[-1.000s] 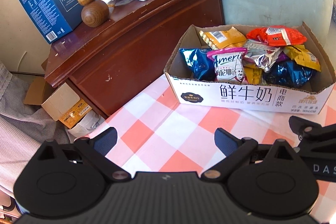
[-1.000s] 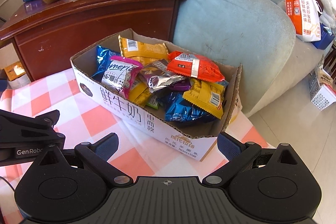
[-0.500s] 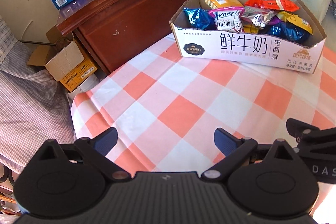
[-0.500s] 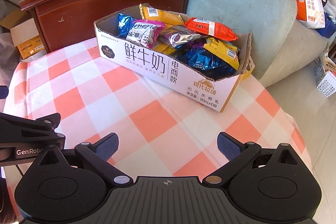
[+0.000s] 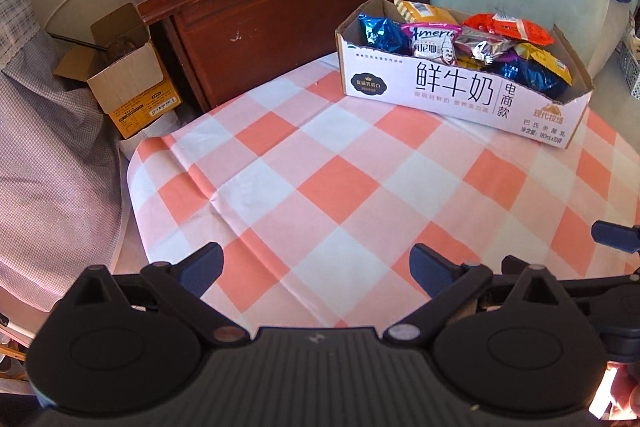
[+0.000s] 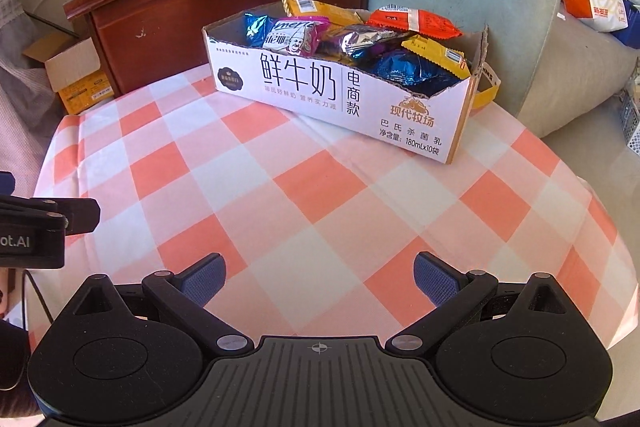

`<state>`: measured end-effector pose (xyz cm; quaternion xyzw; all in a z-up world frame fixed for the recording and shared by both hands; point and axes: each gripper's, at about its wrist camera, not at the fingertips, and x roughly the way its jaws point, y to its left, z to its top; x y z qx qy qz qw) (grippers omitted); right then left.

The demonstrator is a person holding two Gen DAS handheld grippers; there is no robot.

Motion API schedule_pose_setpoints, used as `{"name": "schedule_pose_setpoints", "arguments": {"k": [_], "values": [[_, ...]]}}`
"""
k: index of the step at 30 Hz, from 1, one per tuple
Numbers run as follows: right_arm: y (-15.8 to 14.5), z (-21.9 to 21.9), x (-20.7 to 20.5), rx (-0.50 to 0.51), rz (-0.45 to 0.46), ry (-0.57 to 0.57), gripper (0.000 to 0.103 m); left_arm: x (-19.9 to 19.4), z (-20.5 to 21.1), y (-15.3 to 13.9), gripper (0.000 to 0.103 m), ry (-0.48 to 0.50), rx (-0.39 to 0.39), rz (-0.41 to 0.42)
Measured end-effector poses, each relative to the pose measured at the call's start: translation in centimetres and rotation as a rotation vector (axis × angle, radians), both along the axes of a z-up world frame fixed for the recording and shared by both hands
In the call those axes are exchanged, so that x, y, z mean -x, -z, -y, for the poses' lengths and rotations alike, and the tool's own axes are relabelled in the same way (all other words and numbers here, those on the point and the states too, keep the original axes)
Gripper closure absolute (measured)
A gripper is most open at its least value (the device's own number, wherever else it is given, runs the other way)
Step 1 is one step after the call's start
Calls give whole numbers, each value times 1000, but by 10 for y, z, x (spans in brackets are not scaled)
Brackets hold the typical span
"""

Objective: Organize snacks

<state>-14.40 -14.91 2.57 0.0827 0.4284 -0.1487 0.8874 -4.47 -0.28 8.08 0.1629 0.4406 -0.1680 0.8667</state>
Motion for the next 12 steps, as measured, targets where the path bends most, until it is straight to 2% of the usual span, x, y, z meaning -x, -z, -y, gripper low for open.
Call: {"name": "schedule_pose_setpoints", "arguments": {"k": [8, 12], "values": [[35, -5, -2, -105, 30, 84, 2, -1, -6, 1, 4, 4, 12, -1], [42, -23, -3, -38, 76, 51, 0, -3, -8, 2, 4, -1, 15, -5]]}}
